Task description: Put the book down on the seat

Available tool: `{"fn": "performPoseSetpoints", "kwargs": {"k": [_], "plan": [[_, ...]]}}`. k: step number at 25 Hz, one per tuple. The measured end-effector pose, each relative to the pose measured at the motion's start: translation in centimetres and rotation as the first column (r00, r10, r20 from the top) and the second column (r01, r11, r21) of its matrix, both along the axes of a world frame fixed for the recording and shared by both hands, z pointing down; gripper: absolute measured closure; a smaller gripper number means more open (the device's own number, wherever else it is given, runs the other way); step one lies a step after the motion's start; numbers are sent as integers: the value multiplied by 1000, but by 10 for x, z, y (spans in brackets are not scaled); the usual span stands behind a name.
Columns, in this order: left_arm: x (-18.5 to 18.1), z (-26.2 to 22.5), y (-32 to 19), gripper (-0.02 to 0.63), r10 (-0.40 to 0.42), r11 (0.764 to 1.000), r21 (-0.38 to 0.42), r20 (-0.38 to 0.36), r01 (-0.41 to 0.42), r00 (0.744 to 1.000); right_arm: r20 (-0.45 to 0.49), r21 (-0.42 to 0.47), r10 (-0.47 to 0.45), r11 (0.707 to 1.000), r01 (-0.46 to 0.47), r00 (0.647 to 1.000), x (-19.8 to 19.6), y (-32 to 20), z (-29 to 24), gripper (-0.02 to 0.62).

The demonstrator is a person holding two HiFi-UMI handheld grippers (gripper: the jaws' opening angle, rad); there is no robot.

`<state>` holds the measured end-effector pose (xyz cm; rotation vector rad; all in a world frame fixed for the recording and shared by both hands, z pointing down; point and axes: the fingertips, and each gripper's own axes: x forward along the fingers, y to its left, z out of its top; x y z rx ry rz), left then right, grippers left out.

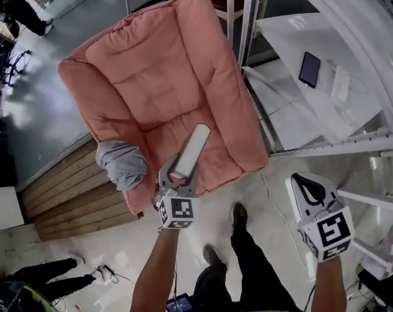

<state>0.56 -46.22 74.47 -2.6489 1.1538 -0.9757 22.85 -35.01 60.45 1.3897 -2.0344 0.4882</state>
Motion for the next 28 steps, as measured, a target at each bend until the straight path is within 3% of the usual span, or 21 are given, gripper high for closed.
{"fn": "performPoseSetpoints", "kwargs": {"k": [16, 22, 28], "plan": [[37, 115, 16, 390, 116, 993, -25, 194, -113, 974, 13, -72, -16, 997, 17, 1000, 14, -9, 58, 603], [41, 156, 37, 374, 197, 979, -102, 257, -176, 946, 14, -82, -20, 996, 21, 1000, 17, -7, 68, 603], [51, 166, 52, 342, 273, 948, -231, 233, -220, 933, 18, -89, -18, 996, 20, 1000, 14, -4, 68, 603]]}}
